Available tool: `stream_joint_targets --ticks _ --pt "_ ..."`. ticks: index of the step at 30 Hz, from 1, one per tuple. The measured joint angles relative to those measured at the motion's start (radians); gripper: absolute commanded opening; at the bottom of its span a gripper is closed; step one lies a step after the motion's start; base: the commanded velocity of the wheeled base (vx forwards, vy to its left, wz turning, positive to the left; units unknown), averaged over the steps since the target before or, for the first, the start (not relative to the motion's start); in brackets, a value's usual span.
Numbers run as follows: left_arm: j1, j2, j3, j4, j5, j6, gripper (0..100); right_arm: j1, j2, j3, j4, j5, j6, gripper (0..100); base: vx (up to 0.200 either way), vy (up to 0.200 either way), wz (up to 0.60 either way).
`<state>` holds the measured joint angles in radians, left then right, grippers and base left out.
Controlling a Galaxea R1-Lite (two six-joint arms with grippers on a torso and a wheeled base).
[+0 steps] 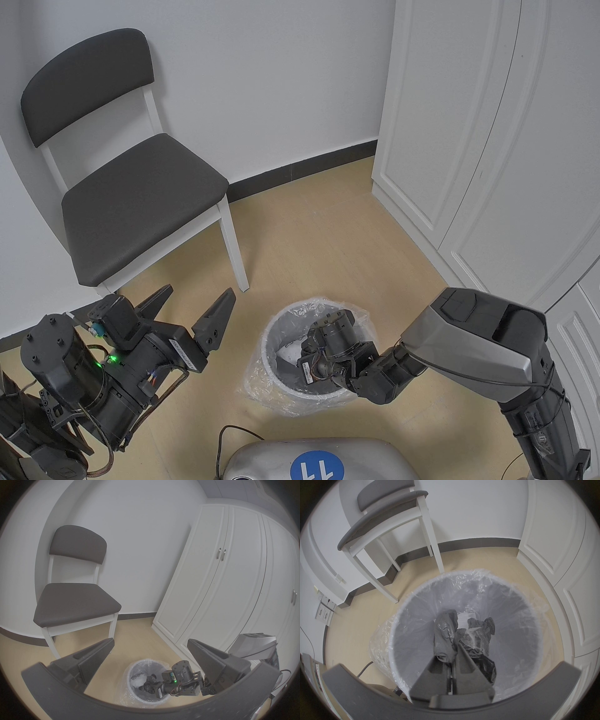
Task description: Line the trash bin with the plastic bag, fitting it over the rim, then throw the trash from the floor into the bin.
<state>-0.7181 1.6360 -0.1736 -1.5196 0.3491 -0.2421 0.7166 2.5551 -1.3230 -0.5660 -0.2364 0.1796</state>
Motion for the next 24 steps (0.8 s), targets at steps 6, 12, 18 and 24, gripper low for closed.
stream_joint_targets --ticks 6,12,18,24 --pt "0.0 0.0 0.0 0.0 0.0 0.0 100 -0.001 0.024 -0.003 -0.004 0.001 0.001 0 0.0 0.0 0.0" --pt "0.0 0.0 0.0 0.0 0.0 0.0 100 -0.001 0.039 -0.006 -0.007 0.002 0.007 0 0.0 0.0 0.0" --pt "0.0 0.002 0.0 0.0 0.0 0.001 100 0.0 0.05 -0.026 -0.008 0.003 0.038 100 0.0 0.0 0.0" --pt "0.0 0.002 0.0 0.0 0.0 0.002 100 0.001 0.042 -0.031 -0.008 0.002 0.038 100 0.0 0.0 0.0"
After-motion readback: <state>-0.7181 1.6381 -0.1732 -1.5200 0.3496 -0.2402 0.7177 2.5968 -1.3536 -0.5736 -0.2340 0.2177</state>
